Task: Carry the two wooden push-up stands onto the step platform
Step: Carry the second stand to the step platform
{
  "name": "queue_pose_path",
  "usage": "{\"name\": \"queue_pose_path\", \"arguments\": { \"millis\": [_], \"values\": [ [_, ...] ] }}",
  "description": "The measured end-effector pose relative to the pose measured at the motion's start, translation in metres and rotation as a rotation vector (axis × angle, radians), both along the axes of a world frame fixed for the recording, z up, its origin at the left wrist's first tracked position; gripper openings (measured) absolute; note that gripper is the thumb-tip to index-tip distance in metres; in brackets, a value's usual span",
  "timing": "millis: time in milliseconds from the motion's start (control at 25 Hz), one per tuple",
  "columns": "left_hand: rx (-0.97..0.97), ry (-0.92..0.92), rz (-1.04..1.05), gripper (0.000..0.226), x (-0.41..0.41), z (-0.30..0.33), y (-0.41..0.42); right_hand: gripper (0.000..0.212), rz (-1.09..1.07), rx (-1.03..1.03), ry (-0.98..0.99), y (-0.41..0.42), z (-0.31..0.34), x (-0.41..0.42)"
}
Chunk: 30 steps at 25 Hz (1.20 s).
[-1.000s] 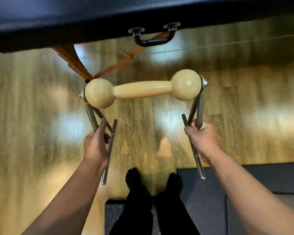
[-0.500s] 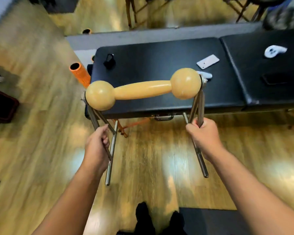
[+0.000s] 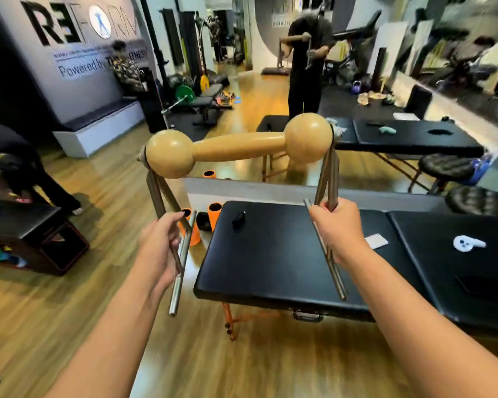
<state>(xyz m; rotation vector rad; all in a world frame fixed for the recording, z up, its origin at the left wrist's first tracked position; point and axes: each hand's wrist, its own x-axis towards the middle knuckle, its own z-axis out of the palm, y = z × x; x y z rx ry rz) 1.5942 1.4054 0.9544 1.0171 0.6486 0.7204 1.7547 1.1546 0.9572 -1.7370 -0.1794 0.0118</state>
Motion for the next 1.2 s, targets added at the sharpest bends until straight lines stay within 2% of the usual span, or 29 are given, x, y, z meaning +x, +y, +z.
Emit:
{"name": "queue_pose_path", "arguments": {
  "millis": [160,280,480,640,760,880,1000,1200],
  "values": [
    [0.099,-0.060,0.055,0.037,-0.005,0.058,0.063,0.017,0.053,0.044,-0.127,0.075,0.058,0.017],
    [0.160,-0.107,0.089,0.034,-0.014,0.093,0.111,0.018,0.111,0.128,-0.194,0.140,0.093,0.028],
    [0.183,-0.144,0.194,0.037,-0.040,0.125,0.172,0.023,0.231,0.176,-0.210,0.236,0.115,0.040],
    [0.237,-0.189,0.350,0.036,-0.067,0.137,0.198,0.026,0.423,0.211,-0.179,0.312,0.125,0.049],
    [0.264,-0.241,0.509,0.031,-0.090,0.143,0.204,0.031,0.567,0.236,-0.164,0.364,0.134,0.043],
    [0.264,-0.236,0.716,0.039,-0.121,0.157,0.193,0.024,0.771,0.251,-0.170,0.415,0.148,0.022],
    [0.326,-0.231,0.911,0.036,-0.160,0.169,0.163,0.015,0.990,0.294,-0.145,0.453,0.161,-0.022],
    [0.332,-0.197,1.218,0.045,-0.241,0.179,0.107,0.017,1.290,0.374,-0.036,0.481,0.168,-0.123]
  ]
}}
